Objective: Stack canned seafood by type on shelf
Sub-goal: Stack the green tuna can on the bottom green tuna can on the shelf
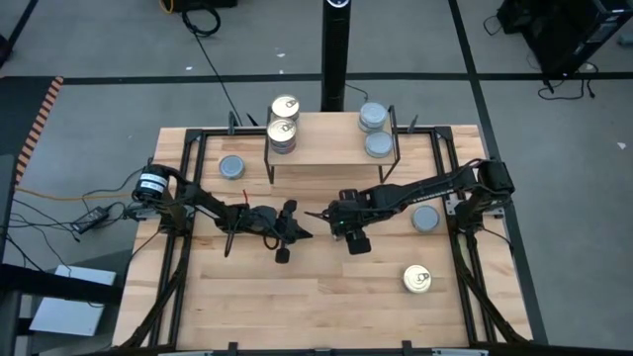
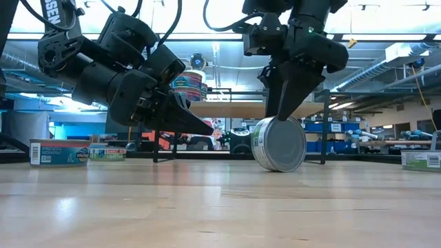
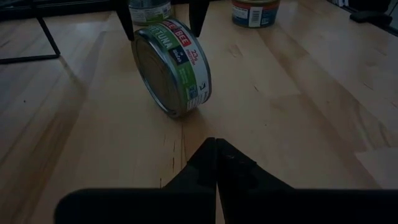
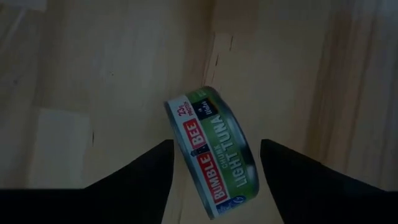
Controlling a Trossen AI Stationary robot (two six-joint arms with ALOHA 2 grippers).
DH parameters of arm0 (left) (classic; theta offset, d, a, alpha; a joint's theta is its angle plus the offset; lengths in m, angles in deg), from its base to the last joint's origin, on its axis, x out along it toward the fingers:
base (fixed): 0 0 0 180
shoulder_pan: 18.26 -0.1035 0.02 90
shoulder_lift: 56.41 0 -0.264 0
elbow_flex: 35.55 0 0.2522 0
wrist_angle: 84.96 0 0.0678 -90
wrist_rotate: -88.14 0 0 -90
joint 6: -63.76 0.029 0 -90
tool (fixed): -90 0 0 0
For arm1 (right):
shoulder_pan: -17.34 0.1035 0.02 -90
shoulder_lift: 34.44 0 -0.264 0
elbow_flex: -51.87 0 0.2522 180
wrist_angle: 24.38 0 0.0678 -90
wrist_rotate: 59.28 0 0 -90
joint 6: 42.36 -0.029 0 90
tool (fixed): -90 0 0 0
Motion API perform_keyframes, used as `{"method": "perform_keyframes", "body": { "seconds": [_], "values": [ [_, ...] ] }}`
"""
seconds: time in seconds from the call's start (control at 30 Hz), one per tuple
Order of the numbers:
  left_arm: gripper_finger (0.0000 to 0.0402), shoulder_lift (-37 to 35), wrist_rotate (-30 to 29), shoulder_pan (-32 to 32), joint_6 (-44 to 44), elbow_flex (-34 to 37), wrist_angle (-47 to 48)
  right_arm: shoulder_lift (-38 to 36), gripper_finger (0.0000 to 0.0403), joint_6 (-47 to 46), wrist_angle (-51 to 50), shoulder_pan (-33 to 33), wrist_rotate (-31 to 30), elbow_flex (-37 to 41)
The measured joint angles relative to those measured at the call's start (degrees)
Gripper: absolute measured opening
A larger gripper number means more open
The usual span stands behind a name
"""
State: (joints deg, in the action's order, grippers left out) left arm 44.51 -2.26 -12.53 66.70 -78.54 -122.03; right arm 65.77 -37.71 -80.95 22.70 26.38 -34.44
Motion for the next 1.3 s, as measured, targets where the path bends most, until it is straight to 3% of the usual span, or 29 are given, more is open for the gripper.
{"method": "perform_keyframes", "body": {
  "seconds": [1.3],
  "values": [
    [0.0006, -0.02, 1.09, 0.02, 3.65, 0.0, 2.72, 0.0, 0.0249, -5.09, -0.74, 0.0, 2.95, 0.28]
  ]
}}
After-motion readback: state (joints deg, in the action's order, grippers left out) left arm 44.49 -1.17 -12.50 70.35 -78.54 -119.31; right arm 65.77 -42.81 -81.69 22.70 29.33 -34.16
